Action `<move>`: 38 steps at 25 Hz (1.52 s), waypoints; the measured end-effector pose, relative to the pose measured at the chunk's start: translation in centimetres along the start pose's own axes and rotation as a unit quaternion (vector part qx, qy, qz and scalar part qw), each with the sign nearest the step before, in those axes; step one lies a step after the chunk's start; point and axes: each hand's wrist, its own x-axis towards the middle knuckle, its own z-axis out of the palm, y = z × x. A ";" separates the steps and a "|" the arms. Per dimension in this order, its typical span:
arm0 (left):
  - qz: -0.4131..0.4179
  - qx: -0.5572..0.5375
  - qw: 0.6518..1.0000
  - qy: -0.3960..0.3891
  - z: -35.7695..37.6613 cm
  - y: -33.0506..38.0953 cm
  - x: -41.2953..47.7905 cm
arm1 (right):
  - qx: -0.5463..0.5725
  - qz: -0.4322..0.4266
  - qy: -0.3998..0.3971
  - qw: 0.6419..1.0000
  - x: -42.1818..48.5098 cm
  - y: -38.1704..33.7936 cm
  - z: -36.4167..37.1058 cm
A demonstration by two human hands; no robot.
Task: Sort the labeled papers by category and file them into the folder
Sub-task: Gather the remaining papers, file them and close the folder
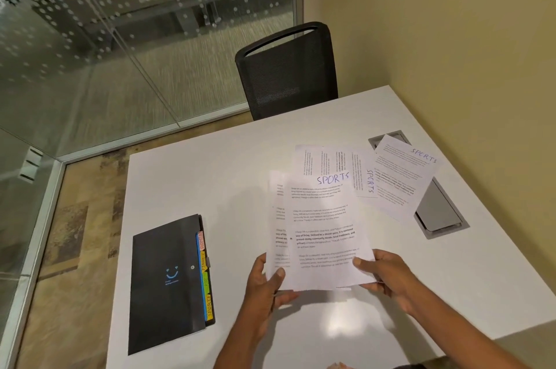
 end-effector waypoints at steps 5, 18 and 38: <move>-0.020 0.007 0.998 -0.056 1.1 0.6 -0.4 | -0.007 0.010 -0.032 0.999 0.0 0.5 0.3; -0.114 0.123 0.984 -0.064 1.6 -0.9 2.1 | -0.177 -0.023 -0.065 0.982 1.1 1.8 0.0; -0.067 -0.014 0.990 0.127 -4.7 -3.5 2.4 | -0.427 -0.006 0.274 0.862 12.8 -0.5 2.7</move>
